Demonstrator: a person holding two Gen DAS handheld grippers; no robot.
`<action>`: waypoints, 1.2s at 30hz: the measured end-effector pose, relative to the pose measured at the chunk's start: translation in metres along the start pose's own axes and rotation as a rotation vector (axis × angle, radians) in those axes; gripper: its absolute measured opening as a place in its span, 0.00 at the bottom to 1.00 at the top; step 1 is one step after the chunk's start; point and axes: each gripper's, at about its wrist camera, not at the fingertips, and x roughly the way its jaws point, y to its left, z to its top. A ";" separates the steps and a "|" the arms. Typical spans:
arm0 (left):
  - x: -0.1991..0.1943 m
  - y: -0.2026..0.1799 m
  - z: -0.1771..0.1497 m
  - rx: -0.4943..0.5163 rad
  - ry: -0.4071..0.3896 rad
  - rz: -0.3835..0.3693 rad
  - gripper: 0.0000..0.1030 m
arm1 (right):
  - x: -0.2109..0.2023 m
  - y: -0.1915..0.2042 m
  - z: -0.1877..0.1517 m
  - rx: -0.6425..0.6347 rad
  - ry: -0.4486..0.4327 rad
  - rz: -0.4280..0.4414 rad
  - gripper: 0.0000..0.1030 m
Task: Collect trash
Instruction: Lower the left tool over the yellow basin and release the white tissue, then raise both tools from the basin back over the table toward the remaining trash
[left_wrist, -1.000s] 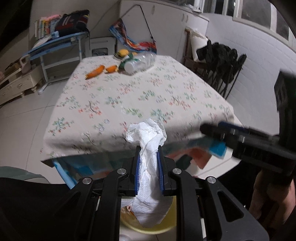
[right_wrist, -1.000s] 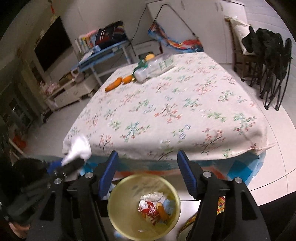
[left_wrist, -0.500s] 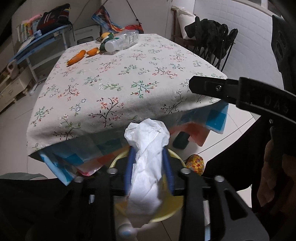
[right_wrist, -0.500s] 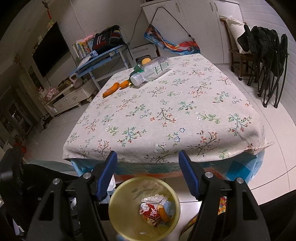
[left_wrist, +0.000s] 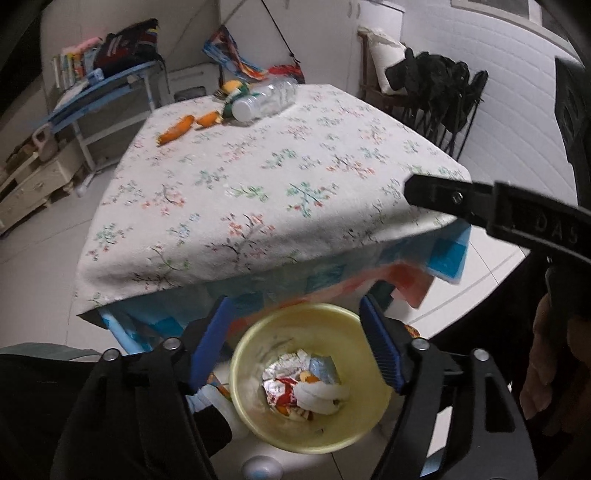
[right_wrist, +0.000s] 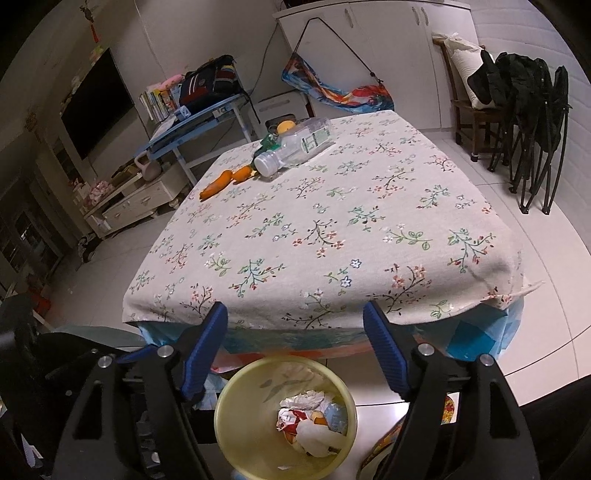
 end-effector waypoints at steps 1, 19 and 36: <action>-0.001 0.001 0.000 -0.006 -0.010 0.010 0.73 | 0.000 0.000 0.000 0.001 -0.001 -0.003 0.73; -0.010 0.026 0.007 -0.113 -0.086 0.103 0.84 | 0.000 0.007 -0.002 -0.038 -0.011 -0.038 0.83; -0.020 0.044 0.023 -0.164 -0.145 0.123 0.84 | 0.005 0.019 0.000 -0.072 -0.008 -0.042 0.90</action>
